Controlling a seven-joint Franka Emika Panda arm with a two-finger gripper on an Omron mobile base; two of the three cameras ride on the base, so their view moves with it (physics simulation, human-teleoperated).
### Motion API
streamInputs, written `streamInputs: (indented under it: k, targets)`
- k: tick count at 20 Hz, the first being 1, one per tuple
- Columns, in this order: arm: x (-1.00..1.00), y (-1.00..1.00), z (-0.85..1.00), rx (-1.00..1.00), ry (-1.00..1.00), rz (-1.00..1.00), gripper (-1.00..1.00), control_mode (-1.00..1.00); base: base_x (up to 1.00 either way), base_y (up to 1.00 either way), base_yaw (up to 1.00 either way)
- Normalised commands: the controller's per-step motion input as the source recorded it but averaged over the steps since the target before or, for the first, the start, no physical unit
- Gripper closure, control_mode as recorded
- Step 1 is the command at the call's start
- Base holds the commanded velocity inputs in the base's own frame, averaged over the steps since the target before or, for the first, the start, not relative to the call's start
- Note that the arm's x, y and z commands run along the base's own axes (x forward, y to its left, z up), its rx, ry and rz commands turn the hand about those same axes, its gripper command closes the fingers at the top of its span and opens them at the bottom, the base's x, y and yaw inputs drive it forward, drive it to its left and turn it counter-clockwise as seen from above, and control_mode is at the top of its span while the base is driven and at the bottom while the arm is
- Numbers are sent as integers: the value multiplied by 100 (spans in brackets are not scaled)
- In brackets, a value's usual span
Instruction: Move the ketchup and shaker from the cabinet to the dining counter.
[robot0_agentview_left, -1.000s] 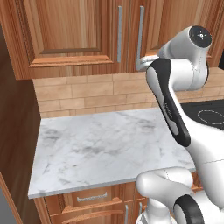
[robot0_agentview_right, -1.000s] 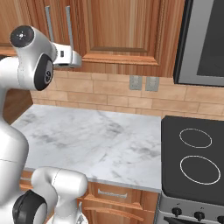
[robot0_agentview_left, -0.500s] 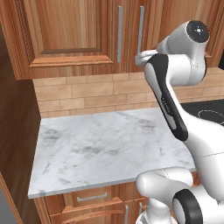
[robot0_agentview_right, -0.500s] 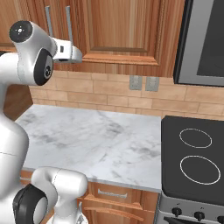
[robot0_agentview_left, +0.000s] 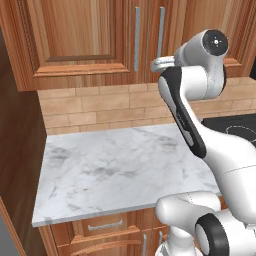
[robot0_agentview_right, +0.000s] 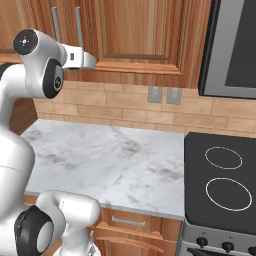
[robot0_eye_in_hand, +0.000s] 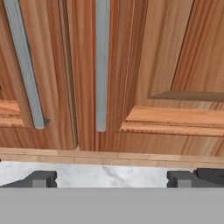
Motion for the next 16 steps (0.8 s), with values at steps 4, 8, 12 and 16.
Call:
streamInputs:
  k: [4, 8, 12, 16]
  targets:
    - [18, 7, 12, 1, -1, -3, -100, -100, 0, 0, 0]
    - [8, 7, 20, 2, 3, -5, -100, -100, 0, 0, 0]
    - [13, 6, 19, 6, 6, -1, -100, -100, 0, 0, 0]
    - [19, 0, 14, 8, 3, 0, -100, -100, 0, 0, 0]
